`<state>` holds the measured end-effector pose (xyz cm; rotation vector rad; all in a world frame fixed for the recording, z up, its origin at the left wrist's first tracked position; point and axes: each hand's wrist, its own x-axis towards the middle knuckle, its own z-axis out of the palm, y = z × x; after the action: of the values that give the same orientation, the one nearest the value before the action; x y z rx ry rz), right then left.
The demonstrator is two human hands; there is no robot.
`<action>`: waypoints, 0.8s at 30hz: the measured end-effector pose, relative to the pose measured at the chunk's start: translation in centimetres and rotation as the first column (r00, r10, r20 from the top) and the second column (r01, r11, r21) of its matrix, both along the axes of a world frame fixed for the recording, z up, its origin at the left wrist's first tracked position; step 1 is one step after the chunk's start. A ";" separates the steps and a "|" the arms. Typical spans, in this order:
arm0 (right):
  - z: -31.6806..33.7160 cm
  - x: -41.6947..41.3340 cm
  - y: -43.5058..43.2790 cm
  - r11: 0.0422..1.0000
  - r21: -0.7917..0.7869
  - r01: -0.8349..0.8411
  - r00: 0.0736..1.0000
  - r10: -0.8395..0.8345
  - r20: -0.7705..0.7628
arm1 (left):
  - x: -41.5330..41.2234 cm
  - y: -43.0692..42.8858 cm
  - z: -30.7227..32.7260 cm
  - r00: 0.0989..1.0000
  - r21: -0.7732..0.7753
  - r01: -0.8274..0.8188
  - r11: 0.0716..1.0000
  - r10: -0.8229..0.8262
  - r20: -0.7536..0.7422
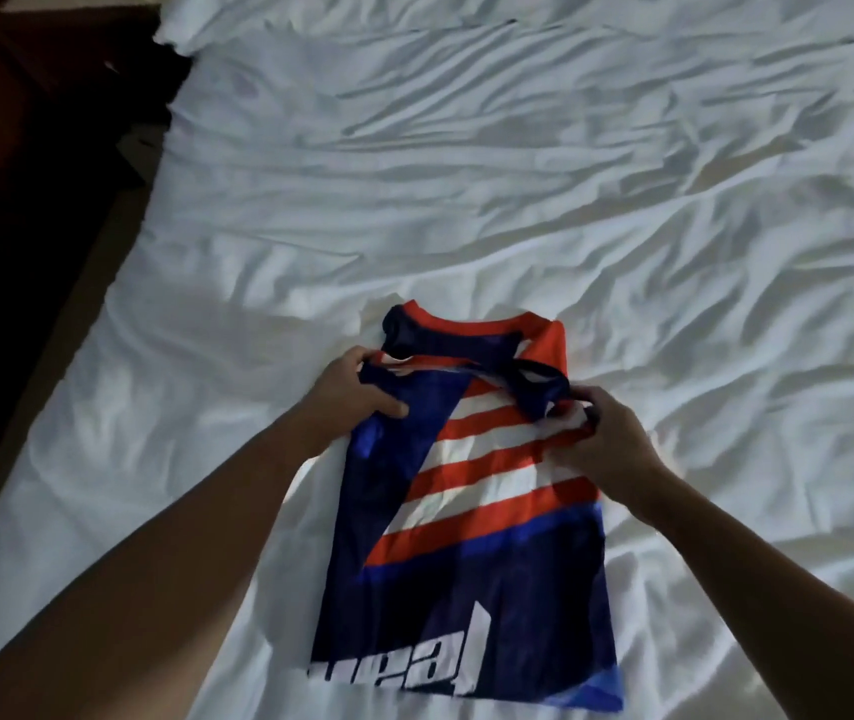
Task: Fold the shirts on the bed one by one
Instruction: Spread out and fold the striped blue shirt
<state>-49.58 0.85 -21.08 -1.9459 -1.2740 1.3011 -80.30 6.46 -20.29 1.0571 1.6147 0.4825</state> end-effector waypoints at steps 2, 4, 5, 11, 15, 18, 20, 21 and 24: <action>-0.6 0.1 0.4 0.994 0.064 0.084 0.996 -0.085 0.012 | -0.7 0.2 -1.1 0.999 0.050 -0.039 0.998 0.041 -0.030; -0.6 0.0 1.2 0.975 0.168 0.144 0.988 -0.150 0.021 | -0.9 0.7 -1.4 0.996 0.140 -0.082 0.987 0.086 -0.023; -0.5 -0.2 1.7 0.963 0.212 0.169 0.985 -0.173 0.001 | -0.9 1.1 -1.4 0.995 0.172 -0.102 0.980 0.103 0.007; -0.1 -0.8 6.3 0.916 0.115 0.385 0.915 -0.362 -0.181 | 0.2 5.2 -0.8 0.970 0.133 -0.216 0.967 0.198 0.140; -1.1 -1.1 7.6 0.918 -0.041 0.394 0.915 -0.396 -0.082 | 0.4 6.2 -3.0 0.949 0.018 -0.305 0.952 0.302 0.087; -0.4 -1.5 8.2 0.888 -0.036 0.458 0.876 -0.458 -0.149 | 0.2 6.9 -3.8 0.937 0.060 -0.331 0.942 0.320 0.139; 0.2 -1.5 8.8 0.856 -0.093 0.508 0.826 -0.515 -0.228 | 0.0 7.2 -3.9 0.942 0.100 -0.317 0.943 0.302 0.145; 0.3 -1.5 9.1 0.848 -0.119 0.516 0.810 -0.528 -0.253 | -0.1 7.3 -4.2 0.947 0.109 -0.307 0.945 0.293 0.132; -0.2 -1.5 9.5 0.893 -0.074 0.445 0.887 -0.451 -0.104 | -0.3 6.8 -4.7 0.949 0.153 -0.315 0.937 0.305 0.083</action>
<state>-51.11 10.33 -21.23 -2.0051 -0.6791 1.1908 -80.63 13.22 -24.95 0.9003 1.7205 0.8634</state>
